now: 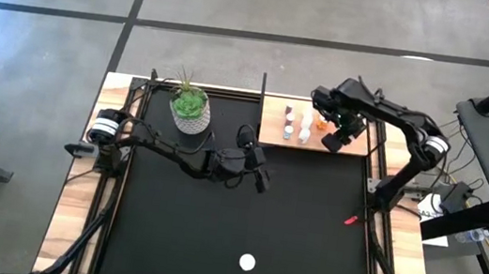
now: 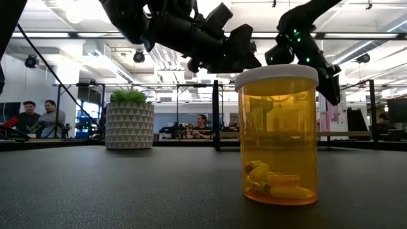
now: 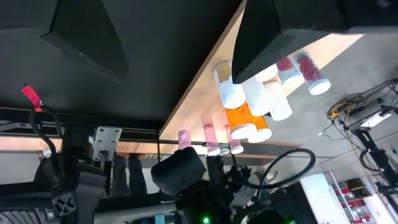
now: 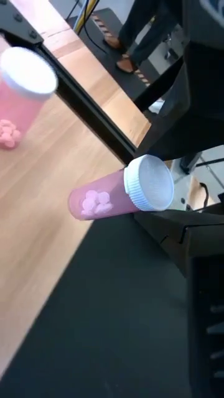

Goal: Pick and place medicine bottles onto shelf by color
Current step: Put the pink pill bottle on the shelf aligned with the other pink pill bottles

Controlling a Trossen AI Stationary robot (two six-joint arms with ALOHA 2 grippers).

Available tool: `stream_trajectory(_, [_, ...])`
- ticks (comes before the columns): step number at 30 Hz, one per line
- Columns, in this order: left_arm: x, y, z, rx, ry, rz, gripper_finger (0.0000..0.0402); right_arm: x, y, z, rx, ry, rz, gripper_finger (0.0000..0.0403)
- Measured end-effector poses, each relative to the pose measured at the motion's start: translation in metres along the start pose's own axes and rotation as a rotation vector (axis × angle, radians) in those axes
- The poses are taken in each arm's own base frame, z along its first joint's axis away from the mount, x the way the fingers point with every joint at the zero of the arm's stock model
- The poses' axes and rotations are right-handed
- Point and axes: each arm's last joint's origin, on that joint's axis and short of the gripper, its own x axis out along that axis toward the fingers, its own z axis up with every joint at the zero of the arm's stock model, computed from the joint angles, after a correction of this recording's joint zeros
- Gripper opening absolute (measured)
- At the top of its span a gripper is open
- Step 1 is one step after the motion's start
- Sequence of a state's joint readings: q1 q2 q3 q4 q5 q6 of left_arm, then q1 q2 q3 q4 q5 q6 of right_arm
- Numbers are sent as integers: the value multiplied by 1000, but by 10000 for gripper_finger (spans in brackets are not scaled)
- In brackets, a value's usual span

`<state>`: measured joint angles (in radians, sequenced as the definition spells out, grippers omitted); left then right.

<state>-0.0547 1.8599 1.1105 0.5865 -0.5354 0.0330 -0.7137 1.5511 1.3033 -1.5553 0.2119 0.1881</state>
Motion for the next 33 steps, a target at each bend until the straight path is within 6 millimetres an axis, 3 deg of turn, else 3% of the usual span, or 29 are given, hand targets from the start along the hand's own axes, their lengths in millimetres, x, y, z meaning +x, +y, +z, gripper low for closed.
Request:
stream_trajectory(8, [0,0,-2,5,8,0,272,13,-8,17,-17,20,14,112])
stream_trajectory(19, [0,0,-2,6,9,0,272,15,-26,19,28,-5,38,112])
stream_trajectory(33, [0,0,-2,6,9,0,272,21,-27,23,-29,0,46,111])
